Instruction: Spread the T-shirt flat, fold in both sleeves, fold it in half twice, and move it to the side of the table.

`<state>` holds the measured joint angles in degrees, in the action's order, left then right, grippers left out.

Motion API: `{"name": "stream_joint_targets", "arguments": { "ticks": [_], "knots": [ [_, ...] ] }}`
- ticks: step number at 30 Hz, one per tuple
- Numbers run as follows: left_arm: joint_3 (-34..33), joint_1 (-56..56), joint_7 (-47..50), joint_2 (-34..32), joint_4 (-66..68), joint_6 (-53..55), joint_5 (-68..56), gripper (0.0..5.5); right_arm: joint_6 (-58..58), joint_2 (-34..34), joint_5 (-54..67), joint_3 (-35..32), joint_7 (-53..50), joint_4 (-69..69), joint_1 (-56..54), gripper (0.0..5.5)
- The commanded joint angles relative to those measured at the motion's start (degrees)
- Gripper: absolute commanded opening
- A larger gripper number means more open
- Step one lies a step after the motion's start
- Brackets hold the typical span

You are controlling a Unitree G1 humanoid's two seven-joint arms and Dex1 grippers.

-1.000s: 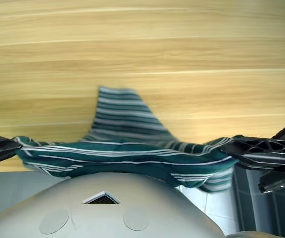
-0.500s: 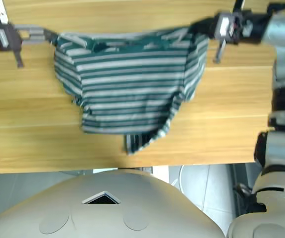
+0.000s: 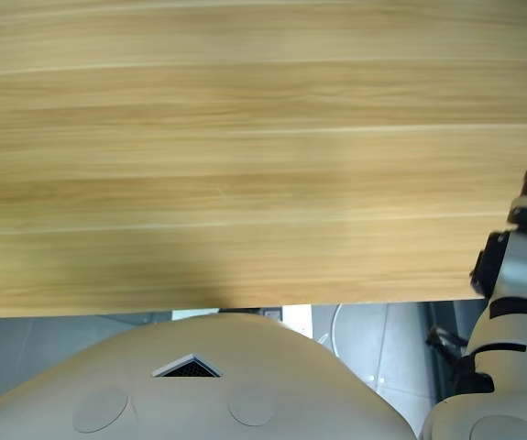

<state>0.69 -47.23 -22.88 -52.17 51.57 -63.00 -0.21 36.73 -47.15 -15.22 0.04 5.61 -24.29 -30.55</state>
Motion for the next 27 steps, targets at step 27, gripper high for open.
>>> {"name": "stream_joint_targets", "arguments": {
  "ticks": [27],
  "knots": [
    [18.6, 59.1, -27.9, -9.9, -37.5, 9.1, 6.6, 0.00, -0.4, -12.6, 6.3, 17.0, 44.6, 27.2, 45.1, 2.16]
  ]
}}
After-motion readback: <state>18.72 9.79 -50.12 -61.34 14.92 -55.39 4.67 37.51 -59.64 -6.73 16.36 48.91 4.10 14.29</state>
